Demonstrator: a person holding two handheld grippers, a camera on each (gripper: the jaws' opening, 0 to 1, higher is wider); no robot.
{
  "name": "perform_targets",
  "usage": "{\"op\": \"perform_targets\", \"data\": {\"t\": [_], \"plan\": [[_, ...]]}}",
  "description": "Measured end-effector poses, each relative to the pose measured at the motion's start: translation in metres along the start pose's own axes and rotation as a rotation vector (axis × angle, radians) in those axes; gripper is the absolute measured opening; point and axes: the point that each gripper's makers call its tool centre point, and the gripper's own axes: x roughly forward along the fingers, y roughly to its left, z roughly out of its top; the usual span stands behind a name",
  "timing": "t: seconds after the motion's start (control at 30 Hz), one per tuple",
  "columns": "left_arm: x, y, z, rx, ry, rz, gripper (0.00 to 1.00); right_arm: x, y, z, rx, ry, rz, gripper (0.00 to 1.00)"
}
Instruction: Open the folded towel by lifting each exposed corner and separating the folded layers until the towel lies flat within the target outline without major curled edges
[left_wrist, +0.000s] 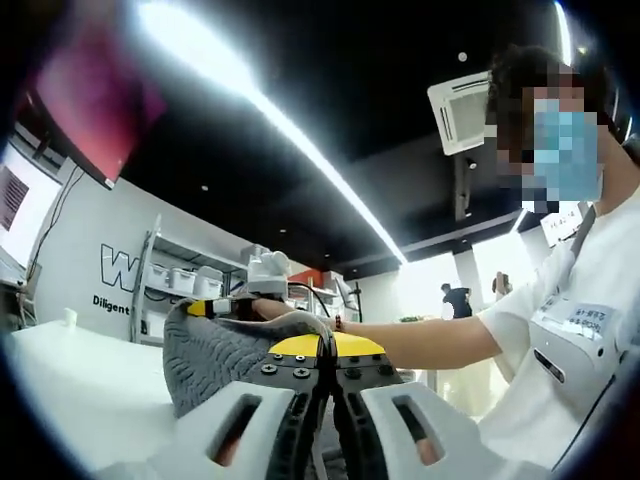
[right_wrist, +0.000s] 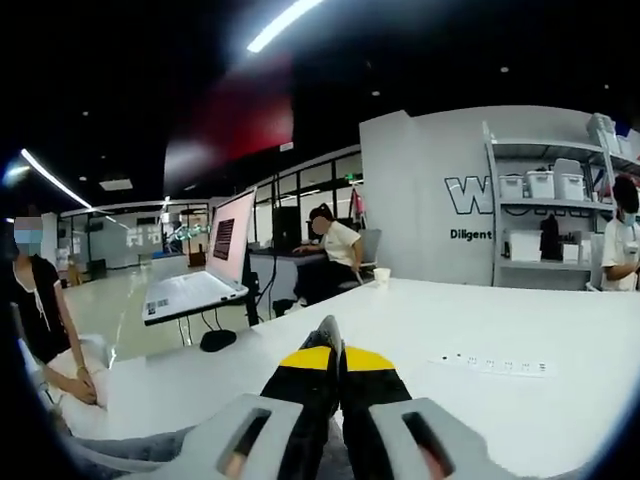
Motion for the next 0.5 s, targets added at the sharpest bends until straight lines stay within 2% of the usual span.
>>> {"op": "perform_targets", "data": {"t": [0.5], "plan": [[-0.0071, 0.0027, -0.0069, 0.020, 0.031, 0.014, 0.00, 0.0043, 0.0036, -0.0090, 0.002, 0.009, 0.001, 0.00]]}}
